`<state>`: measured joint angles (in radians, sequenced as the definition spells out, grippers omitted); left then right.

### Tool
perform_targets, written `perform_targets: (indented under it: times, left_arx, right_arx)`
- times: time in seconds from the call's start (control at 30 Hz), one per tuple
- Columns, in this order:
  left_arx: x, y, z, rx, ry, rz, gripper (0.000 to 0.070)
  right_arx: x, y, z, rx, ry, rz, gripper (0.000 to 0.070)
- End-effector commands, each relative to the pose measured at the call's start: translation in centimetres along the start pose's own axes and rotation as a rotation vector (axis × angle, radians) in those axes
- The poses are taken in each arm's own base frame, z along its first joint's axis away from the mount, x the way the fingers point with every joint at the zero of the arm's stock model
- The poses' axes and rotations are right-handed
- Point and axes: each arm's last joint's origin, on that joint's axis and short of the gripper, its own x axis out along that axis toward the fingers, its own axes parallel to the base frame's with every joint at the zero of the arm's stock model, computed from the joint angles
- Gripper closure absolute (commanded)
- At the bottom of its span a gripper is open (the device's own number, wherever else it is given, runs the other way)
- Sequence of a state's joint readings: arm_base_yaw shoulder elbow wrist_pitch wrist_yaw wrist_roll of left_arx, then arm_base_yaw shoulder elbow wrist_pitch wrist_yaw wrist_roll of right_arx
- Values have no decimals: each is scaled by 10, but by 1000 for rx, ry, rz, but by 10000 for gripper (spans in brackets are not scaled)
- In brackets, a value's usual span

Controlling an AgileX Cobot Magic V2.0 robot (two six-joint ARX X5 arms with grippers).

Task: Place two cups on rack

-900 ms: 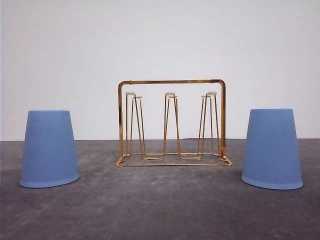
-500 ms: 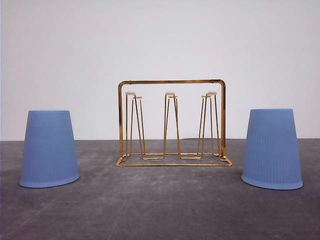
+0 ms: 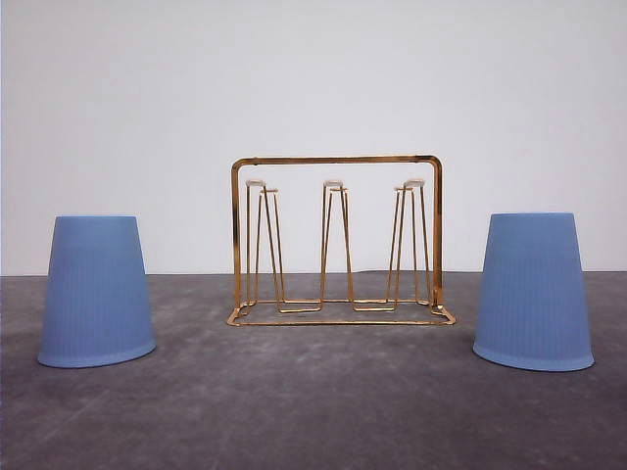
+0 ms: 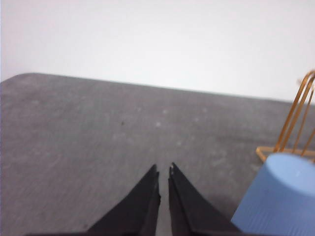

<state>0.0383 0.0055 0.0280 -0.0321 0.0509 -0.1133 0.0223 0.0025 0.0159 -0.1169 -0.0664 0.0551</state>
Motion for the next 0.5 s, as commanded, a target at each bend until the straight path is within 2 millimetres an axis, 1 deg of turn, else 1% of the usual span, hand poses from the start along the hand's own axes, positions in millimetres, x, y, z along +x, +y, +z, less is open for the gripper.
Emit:
perform_targets:
  times: [0.0, 0.1, 0.2, 0.3, 0.37, 0.47]
  left_arx:
    - [0, 0, 1, -69, -21, -3, 688]
    - [-3, -2, 19, -150, -54, -12, 688]
    - [-8, -6, 45, -208, -50, -13, 688]
    - [-10, -10, 79, -246, 0, -4, 688]
    - [-8, -12, 99, -249, 51, -9, 688]
    - [3, -18, 134, -232, 158, -65, 689]
  right_arx:
    - [-1, 1, 6, 107, -28, 20, 694]
    - [-8, 3, 28, 162, -58, 40, 695]
    - [-18, 6, 60, 181, -77, 58, 695]
    - [-22, 9, 97, 188, -53, 76, 695]
    - [-20, 10, 116, 190, -13, 73, 695]
    - [-11, 12, 143, 150, 92, 91, 695]
